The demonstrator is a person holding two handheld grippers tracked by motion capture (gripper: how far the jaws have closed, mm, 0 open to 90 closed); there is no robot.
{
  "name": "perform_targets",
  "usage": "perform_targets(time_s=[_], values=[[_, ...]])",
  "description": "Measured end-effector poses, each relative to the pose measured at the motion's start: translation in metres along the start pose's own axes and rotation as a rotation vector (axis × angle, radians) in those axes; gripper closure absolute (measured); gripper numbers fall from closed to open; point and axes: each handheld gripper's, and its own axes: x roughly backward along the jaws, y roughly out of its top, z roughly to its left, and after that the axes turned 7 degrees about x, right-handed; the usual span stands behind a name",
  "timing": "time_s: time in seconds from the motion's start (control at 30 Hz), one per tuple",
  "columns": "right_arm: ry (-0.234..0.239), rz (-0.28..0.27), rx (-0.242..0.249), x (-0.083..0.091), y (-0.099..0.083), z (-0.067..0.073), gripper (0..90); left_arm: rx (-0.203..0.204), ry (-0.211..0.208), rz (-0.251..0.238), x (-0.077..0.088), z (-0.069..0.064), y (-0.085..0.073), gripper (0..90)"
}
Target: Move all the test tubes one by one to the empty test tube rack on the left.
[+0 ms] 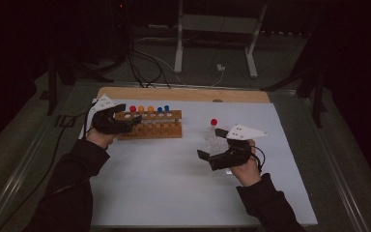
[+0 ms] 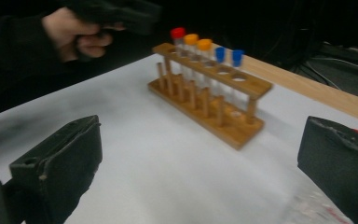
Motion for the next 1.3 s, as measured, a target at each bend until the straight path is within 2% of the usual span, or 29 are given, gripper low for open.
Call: perform_targets(time_s=[0.07,0.13,0.33,0.43,0.53,0.6,0.67,0.73,0.93,1.1,1.23,1.3], values=[[-0.019,0.014,-0.003,0.001,-0.003,-0.009,0.0,-0.005,-0.036,0.022,0.004,-0.008,-0.004,7.0],[-0.025,0.029,-0.005,-0.001,-0.007,-0.018,0.0,-0.047,-0.055,0.059,0.006,-0.020,-0.010,2.5],[-0.062,0.063,-0.024,-0.009,-0.024,-0.045,0.5,-0.083,-0.136,0.076,0.017,-0.050,-0.028,2.0],[-0.080,0.065,-0.045,-0.014,-0.032,-0.056,15.4,-0.097,-0.166,0.069,0.022,-0.062,-0.038,2.0],[-0.104,0.106,-0.040,-0.021,-0.036,-0.065,15.3,-0.118,-0.182,0.067,0.025,-0.069,-0.046,2.0],[-0.115,0.127,-0.036,-0.026,-0.038,-0.071,18.2,-0.134,-0.175,0.077,0.026,-0.072,-0.050,2.0],[-0.128,0.145,-0.032,-0.031,-0.039,-0.076,23.8,-0.134,-0.188,0.079,0.027,-0.073,-0.051,2.0],[-0.128,0.172,-0.031,-0.037,-0.040,-0.081,32.6,-0.138,-0.184,0.079,0.028,-0.074,-0.053,2.0],[-0.129,0.224,-0.034,-0.052,-0.045,-0.090,49.4,-0.137,-0.189,0.081,0.028,-0.075,-0.055,2.0],[-0.136,0.225,-0.030,-0.056,-0.047,-0.090,61.3,-0.137,-0.183,0.083,0.027,-0.074,-0.056,2.0],[-0.148,0.231,0.002,-0.057,-0.047,-0.091,68.5,-0.134,-0.186,0.087,0.026,-0.075,-0.057,2.1],[-0.138,0.230,0.007,-0.057,-0.046,-0.091,73.9,-0.132,-0.185,0.082,0.026,-0.075,-0.057,2.1]])
